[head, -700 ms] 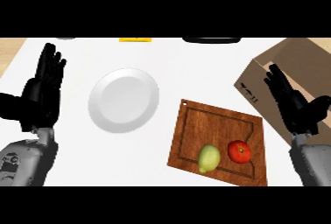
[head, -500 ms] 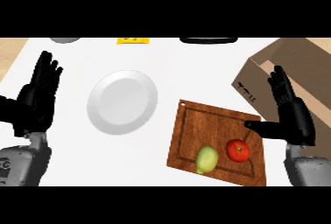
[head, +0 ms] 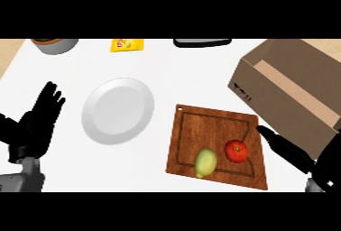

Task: Pick the lemon from the cutting board and place it in the cardboard box

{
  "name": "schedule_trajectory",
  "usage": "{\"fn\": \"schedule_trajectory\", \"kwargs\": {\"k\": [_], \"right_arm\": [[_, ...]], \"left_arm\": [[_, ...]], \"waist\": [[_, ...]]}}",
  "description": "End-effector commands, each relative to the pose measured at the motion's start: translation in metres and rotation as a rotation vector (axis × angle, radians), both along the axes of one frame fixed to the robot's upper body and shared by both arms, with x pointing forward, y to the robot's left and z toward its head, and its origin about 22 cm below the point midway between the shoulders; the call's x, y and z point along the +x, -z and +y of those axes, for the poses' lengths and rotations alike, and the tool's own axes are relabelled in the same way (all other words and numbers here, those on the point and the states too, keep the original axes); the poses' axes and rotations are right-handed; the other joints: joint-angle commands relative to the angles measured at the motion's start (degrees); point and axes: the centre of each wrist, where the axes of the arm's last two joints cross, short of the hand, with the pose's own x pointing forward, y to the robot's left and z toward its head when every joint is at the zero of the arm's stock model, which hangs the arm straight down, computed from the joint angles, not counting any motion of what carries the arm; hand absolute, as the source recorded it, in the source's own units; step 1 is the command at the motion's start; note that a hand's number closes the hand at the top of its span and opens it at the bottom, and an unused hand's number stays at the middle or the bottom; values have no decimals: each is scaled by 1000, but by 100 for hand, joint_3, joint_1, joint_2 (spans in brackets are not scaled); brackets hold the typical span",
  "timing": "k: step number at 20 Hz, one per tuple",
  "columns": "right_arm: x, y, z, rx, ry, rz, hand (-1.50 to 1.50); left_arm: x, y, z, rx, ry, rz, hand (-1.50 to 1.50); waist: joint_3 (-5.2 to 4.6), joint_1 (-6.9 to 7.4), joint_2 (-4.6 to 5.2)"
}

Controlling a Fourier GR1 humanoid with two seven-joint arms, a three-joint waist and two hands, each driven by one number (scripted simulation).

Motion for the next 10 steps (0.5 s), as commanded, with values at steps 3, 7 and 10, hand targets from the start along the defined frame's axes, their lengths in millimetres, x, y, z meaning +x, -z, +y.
{"fn": "schedule_trajectory", "kwargs": {"k": [3, 7, 10], "right_arm": [[-70, 35, 45, -233, 84, -65, -150], [-127, 86, 38, -352, 252, 264, -150], [-164, 98, 37, -407, 369, 399, -150]], "left_arm": [[-11, 2, 9, -30, 42, 15, 0], [-22, 2, 16, -29, 57, 10, 0], [-22, -3, 20, -28, 60, -10, 0]], "waist": [[3, 101, 104], [-29, 185, 183], [-32, 189, 250]]}}
